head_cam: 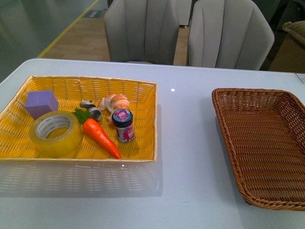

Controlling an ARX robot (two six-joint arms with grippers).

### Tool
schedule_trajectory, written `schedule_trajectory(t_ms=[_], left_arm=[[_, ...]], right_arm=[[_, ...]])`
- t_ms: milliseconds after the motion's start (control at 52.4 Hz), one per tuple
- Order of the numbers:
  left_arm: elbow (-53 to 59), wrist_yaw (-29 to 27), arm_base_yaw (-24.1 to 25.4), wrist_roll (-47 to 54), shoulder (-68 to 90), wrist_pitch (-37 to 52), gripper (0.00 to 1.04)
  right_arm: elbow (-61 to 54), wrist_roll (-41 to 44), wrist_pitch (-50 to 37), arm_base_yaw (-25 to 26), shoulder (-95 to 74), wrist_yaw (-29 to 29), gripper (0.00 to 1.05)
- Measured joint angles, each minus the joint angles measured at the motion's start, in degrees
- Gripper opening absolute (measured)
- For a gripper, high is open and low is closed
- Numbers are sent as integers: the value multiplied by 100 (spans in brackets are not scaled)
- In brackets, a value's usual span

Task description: Move tape to another basket

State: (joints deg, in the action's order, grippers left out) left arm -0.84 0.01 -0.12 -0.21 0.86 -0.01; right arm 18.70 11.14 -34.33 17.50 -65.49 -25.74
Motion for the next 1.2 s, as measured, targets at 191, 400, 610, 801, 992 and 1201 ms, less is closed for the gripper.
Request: schedule_trajectory(t_ms=[191, 400, 610, 801, 992, 1201], left_arm=[[0, 0, 0, 0, 0, 0, 96], [0, 0, 0, -2, 0, 0, 96], [0, 0, 0, 0, 0, 0, 96], [0, 0, 0, 0, 0, 0, 96], [0, 0, 0, 0, 0, 0, 96], [0, 0, 0, -2, 0, 0, 96]], right_arm=[[1510, 369, -730, 46, -3425, 717, 96], [2277, 435, -723, 223, -4907, 1054, 96], [2905, 431, -457, 310, -5923, 1266, 96], [3268, 308, -197, 168, -6170, 1270, 96], [3641, 256, 37, -22, -6634, 1443, 96], [3716, 223, 70, -26, -6896, 1504, 93]])
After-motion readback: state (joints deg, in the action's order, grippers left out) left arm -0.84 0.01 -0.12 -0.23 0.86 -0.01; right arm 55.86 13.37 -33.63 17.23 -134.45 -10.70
